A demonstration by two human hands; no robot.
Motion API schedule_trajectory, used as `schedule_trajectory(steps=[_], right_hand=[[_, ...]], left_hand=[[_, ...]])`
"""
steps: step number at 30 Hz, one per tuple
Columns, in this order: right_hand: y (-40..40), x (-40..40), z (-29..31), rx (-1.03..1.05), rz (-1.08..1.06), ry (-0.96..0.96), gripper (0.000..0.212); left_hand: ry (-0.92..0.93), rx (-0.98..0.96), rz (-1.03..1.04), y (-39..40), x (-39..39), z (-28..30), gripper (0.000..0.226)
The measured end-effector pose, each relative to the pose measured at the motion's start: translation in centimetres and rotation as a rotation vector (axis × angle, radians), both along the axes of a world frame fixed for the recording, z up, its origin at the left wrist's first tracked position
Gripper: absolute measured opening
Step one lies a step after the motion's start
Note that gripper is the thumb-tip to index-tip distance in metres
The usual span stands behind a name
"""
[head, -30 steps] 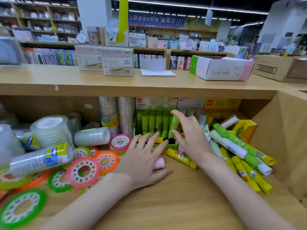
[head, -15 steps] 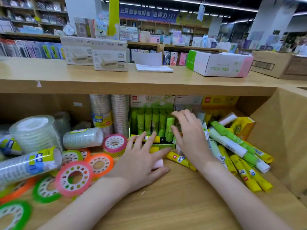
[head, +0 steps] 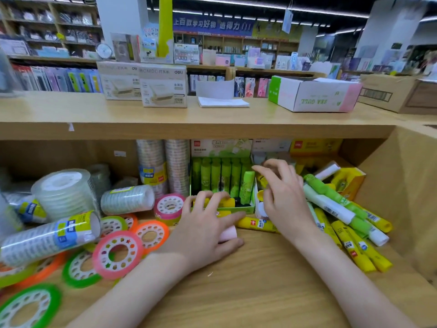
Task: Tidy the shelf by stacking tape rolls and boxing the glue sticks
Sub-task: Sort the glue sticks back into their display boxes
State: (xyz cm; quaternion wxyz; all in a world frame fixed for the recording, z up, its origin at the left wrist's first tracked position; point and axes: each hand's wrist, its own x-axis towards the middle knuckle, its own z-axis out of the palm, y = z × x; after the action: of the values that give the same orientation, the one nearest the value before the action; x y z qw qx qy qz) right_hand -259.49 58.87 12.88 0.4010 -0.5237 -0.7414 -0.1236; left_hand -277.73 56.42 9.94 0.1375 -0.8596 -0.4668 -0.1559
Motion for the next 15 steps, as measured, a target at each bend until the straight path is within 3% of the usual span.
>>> schedule_trajectory(steps=[5, 8, 11, 15], right_hand=[[-1.7, 4.6, 1.0, 0.055, -0.099, 0.109, 0.036], [-2.2, 7.9, 1.6, -0.102, -0.264, 0.065, 0.022], [-1.9, 9.4, 2.0, -0.324, -0.336, -0.031, 0.034], [-1.5, 9.1, 1.7, -0.257, -0.33, -0.036, 0.031]], left_hand=[[0.06, -0.002, 0.035, 0.1, 0.0, -0.1, 0.05], [0.042, -0.045, 0.025, 0.2, 0.2, 0.2, 0.053], [-0.032, -0.195, 0.018, 0.0, 0.5, 0.9, 0.07], [-0.017, -0.245, 0.022, -0.1, 0.5, 1.0, 0.081]])
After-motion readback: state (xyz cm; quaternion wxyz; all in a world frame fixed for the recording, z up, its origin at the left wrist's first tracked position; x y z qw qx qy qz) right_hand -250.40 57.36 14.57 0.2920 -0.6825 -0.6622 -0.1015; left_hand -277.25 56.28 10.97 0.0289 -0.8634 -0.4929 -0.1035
